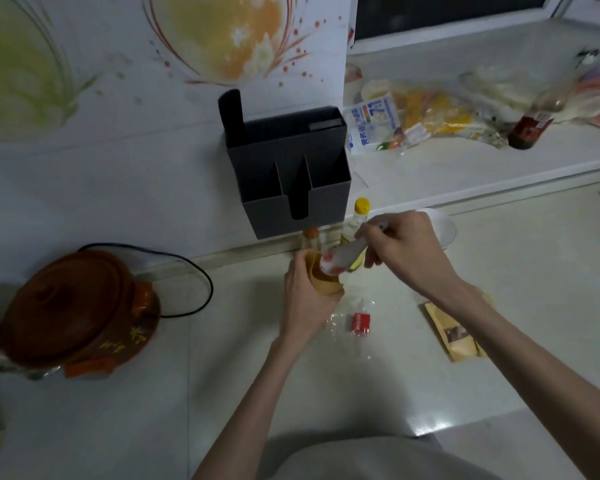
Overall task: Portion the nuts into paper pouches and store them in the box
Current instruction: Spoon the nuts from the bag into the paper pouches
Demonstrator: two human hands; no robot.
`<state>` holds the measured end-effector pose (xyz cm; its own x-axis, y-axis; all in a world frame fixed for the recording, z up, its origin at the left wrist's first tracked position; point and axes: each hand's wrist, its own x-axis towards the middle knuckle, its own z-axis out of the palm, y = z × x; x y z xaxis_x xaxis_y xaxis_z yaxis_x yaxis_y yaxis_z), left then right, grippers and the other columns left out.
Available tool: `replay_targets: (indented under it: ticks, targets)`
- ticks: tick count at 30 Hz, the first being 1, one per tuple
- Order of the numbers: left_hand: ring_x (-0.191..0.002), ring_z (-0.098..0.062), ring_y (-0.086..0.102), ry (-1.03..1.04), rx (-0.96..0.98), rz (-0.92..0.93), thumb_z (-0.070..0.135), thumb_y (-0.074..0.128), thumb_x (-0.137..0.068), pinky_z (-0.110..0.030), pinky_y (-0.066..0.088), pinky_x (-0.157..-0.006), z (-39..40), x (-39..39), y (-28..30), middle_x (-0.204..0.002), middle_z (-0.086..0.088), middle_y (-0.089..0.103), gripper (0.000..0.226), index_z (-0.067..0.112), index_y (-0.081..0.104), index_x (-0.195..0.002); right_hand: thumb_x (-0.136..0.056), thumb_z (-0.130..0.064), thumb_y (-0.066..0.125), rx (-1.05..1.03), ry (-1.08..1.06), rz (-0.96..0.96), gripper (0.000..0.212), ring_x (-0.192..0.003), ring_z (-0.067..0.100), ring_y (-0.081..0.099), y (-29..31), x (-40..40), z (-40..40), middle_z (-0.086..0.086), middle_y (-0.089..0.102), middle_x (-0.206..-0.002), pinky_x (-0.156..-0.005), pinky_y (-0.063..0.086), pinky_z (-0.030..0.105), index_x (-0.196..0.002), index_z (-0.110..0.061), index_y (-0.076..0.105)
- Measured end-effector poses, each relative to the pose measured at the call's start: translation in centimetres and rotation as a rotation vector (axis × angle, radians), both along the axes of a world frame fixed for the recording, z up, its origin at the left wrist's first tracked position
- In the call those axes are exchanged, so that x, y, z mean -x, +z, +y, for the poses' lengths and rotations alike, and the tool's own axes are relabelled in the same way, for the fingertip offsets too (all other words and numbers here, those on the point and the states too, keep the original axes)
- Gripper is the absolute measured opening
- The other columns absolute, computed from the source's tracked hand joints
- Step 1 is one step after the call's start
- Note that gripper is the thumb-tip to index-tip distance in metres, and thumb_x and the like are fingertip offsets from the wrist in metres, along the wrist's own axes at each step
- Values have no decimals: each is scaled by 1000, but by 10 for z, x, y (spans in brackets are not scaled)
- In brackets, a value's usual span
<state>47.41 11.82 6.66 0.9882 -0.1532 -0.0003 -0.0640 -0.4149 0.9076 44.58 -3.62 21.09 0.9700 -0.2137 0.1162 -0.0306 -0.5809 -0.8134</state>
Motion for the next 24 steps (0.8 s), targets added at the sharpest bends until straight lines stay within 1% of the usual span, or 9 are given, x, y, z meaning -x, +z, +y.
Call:
replay_targets:
  ticks: [3,6,8,10,12,14,18,22,24]
  targets:
    - [-98,-20,59,33,-71,162,33,75,-56,-45,57,-79,12,-1,-30,-105,9,57,58,41,45,-105,-84,-14,54,-123,-123,41,29,-47,12,59,-30,-4,-20,2,64,-47,-51,45,19,-62,-6,71]
    - [-86,-28,66,132,-178,365,24,78,-61,-44,57,-76,32,1,-67,-96,-5,67,48,25,50,-100,-85,-11,53,-168,-227,172,26,-47,13,58,-81,6,-44,7,66,-51,-52,45,23,-66,-6,71]
    - [-74,-23,67,209,-204,457,28,82,-65,-37,58,-71,45,1,-85,-88,-4,69,44,23,51,-97,-87,-11,53,-148,-287,285,26,-47,11,57,-122,19,-56,8,67,-53,-52,45,23,-69,-6,71]
    - [-66,-12,64,221,-233,501,37,85,-65,-23,53,-62,54,-1,-93,-83,3,67,47,25,52,-95,-89,-11,51,-88,-328,380,28,-52,16,61,-161,36,-66,6,67,-54,-56,46,28,-69,-4,70]
    - [-58,-1,57,221,-209,547,31,87,-65,-10,43,-46,59,-6,-100,-76,7,63,43,22,54,-91,-91,-10,50,-53,-362,461,31,-59,24,64,-192,50,-73,7,68,-56,-61,48,33,-69,-2,70]
    - [-55,2,54,212,-215,597,25,86,-67,-5,36,-38,61,-13,-106,-76,3,63,35,17,59,-89,-91,-10,49,-45,-371,537,32,-63,26,66,-216,60,-74,11,70,-60,-65,51,34,-67,-2,69]
    - [-55,-3,58,181,-266,629,23,82,-72,-10,40,-40,53,-24,-116,-78,0,66,30,11,67,-96,-90,-10,51,-114,-349,590,29,-58,18,63,-240,57,-65,11,71,-64,-63,50,31,-70,0,70]
    - [-67,-19,64,205,-208,734,15,75,-76,-26,50,-64,39,-26,-124,-86,-8,69,32,7,66,-106,-90,-10,51,-145,-316,558,30,-61,25,64,-247,35,-53,12,70,-63,-64,51,33,-71,3,70]
    - [-79,-24,67,196,-153,811,9,71,-78,-34,54,-72,33,-25,-126,-96,-10,71,34,5,65,-112,-89,-11,52,-191,-284,577,29,-60,22,62,-248,28,-48,13,69,-65,-66,50,31,-72,3,71]
